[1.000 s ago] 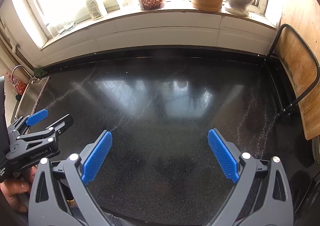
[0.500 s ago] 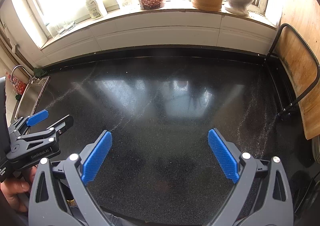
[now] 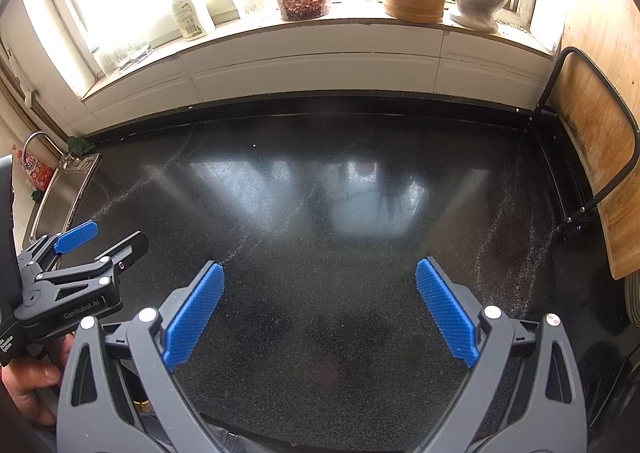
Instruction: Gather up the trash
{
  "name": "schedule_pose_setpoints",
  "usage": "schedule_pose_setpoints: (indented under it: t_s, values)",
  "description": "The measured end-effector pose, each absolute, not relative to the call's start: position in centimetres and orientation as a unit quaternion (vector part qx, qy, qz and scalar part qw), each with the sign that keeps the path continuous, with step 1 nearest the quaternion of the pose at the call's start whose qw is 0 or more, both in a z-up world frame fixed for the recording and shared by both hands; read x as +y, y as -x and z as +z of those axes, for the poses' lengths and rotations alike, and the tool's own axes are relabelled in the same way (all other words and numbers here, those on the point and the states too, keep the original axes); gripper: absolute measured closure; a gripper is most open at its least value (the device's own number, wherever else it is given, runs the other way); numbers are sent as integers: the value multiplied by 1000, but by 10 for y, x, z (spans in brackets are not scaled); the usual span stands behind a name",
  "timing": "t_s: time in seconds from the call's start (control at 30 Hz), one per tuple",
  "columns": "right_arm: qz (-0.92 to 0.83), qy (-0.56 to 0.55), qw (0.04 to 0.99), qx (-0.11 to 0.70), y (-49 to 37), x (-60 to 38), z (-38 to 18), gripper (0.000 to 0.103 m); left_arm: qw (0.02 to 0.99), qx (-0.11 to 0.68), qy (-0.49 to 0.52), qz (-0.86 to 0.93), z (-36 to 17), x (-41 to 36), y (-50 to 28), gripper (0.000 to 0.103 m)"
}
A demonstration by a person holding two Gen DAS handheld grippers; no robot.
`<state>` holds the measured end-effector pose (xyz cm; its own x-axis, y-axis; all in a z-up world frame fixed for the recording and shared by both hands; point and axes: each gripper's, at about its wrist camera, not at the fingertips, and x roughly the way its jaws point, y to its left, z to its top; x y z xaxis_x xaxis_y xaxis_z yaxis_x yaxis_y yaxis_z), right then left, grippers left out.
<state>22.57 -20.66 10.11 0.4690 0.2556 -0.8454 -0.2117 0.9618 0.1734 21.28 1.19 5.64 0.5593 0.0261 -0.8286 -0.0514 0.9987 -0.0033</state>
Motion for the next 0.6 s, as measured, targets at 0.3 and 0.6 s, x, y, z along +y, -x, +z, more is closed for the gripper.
schedule_pose_setpoints:
  t_s: [0.3, 0.6]
  values:
    - [136, -24, 856, 497, -226, -207, 101, 9, 883, 469, 13, 20, 56, 11, -212, 11]
    - [136, -26, 857, 497, -224, -207, 102, 9, 883, 468, 13, 17, 57, 11, -208, 11]
